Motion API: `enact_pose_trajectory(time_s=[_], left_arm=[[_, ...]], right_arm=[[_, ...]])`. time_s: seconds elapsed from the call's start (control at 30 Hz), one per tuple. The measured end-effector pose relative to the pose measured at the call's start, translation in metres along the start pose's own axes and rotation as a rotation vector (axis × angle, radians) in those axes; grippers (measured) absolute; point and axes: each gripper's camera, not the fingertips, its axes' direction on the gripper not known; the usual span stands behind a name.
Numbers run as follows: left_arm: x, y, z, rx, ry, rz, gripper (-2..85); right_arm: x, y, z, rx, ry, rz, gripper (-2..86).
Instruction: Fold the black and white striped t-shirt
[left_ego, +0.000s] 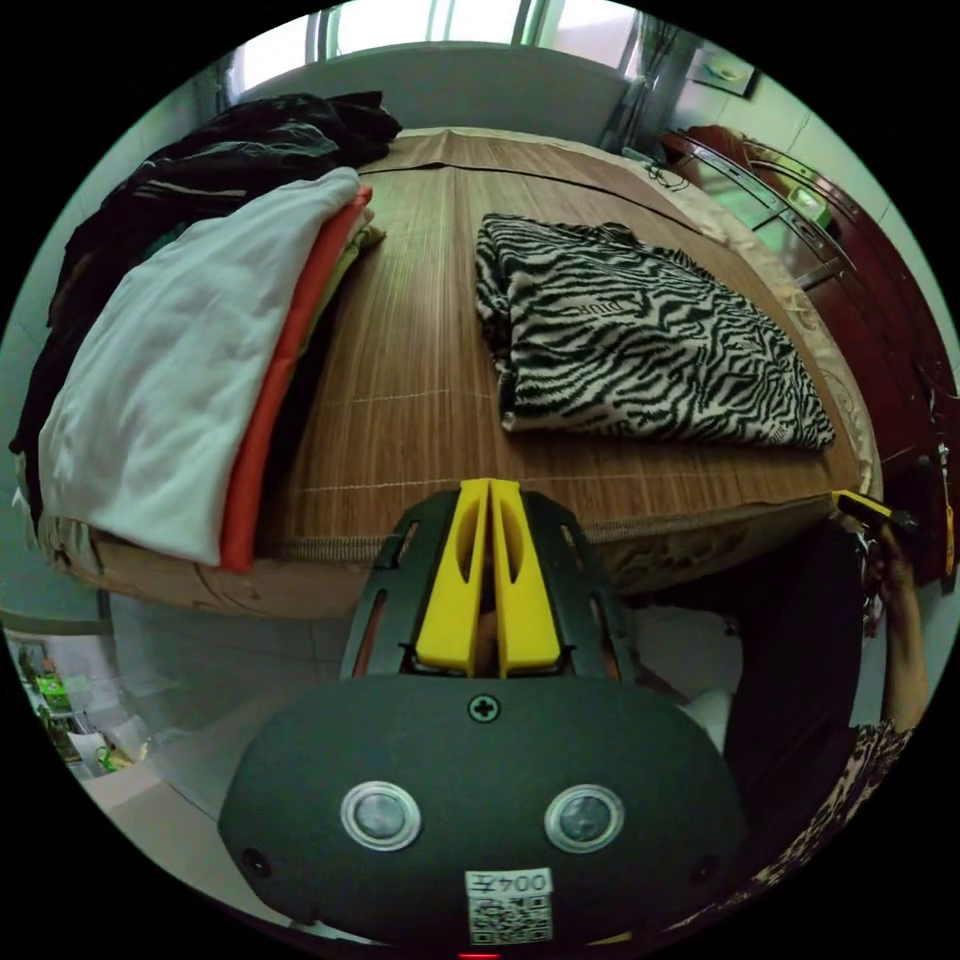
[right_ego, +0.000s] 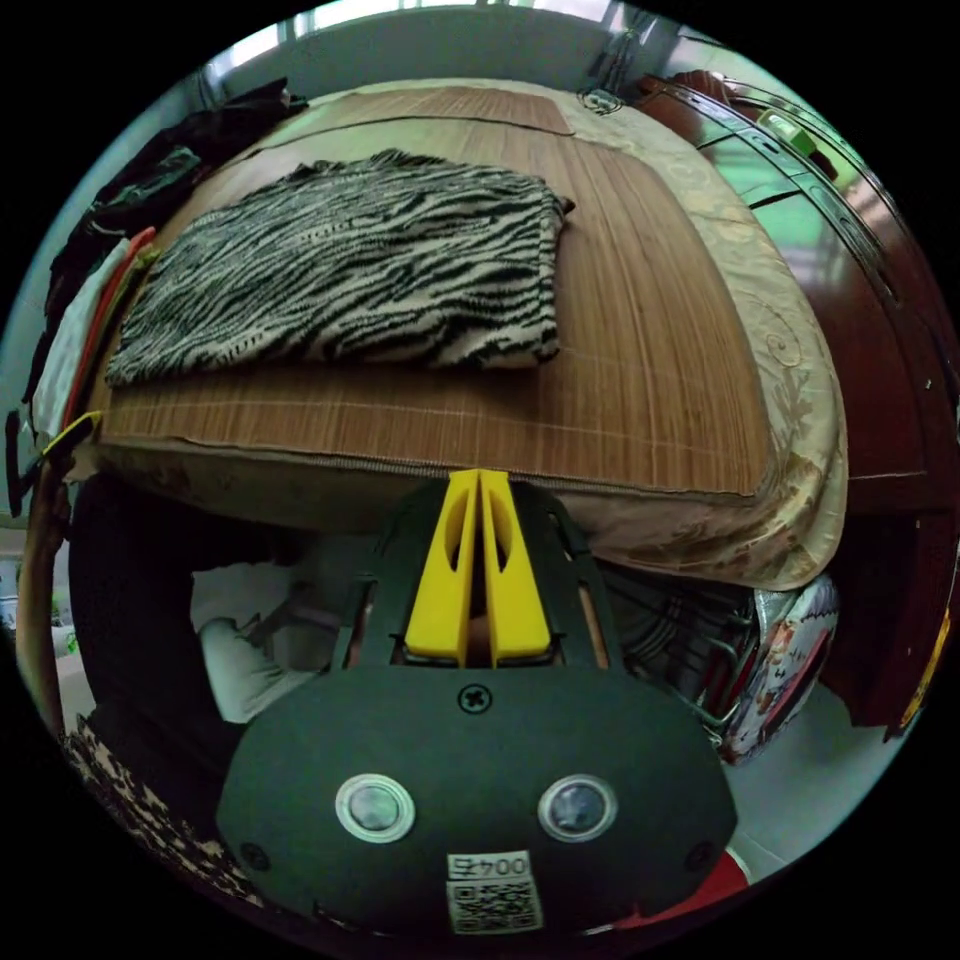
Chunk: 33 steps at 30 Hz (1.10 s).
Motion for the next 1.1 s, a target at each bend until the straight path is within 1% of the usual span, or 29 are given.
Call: enact_pose_trajectory(time_s=[0.17,0.27,0.33,0.4,0.47,0.5,0.53,0.57,0.63,0.73,0.87,0.97,1.1], left_arm=[[0.004,0.003,-0.011,-0.006,0.067,-0.026,2.0],[0.022,0.003,-0.018,-0.007,0.108,0.074,4.0],[0.041,0.005,-0.025,-0.01,0.039,0.146,5.4],[0.05,0.009,-0.03,0.0,0.006,0.157,5.9],[0.056,0.013,-0.035,0.012,-0.01,0.157,6.5],[0.06,0.015,-0.039,0.016,-0.017,0.162,7.2],[0.063,0.017,-0.042,0.014,-0.005,0.172,8.0],[0.065,0.018,-0.043,0.014,0.004,0.179,8.5],[0.07,0.021,-0.05,0.016,0.027,0.202,10.8],[0.076,0.024,-0.061,0.046,0.021,0.204,13.9],[0.086,0.03,-0.074,0.107,-0.048,0.226,15.1],[0.088,0.032,-0.08,0.136,-0.04,0.217,14.8],[0.089,0.029,-0.083,0.149,-0.03,0.233,14.7]], right_arm=[[-0.009,0.006,-0.004,0.014,0.065,-0.032,-0.7],[-0.003,0.006,-0.006,0.001,0.06,-0.029,-0.5],[0.004,0.009,-0.008,0.002,0.034,-0.019,-0.3],[0.015,0.014,-0.01,0.018,-0.011,-0.001,0.3],[0.032,0.026,-0.015,0.064,-0.104,0.018,2.6],[0.036,0.03,-0.017,0.085,-0.128,0.016,5.2],[0.044,0.037,-0.023,0.129,-0.182,0.002,10.6],[0.053,0.046,-0.029,0.185,-0.221,0.011,11.4],[0.063,0.058,-0.037,0.271,-0.24,0.0,12.9],[0.079,0.069,-0.044,0.379,-0.205,-0.014,14.9],[0.103,0.066,-0.043,0.411,-0.227,-0.009,16.5],[0.115,0.059,-0.035,0.43,-0.245,-0.032,16.7],[0.123,0.047,-0.019,0.407,-0.247,-0.084,16.9]])
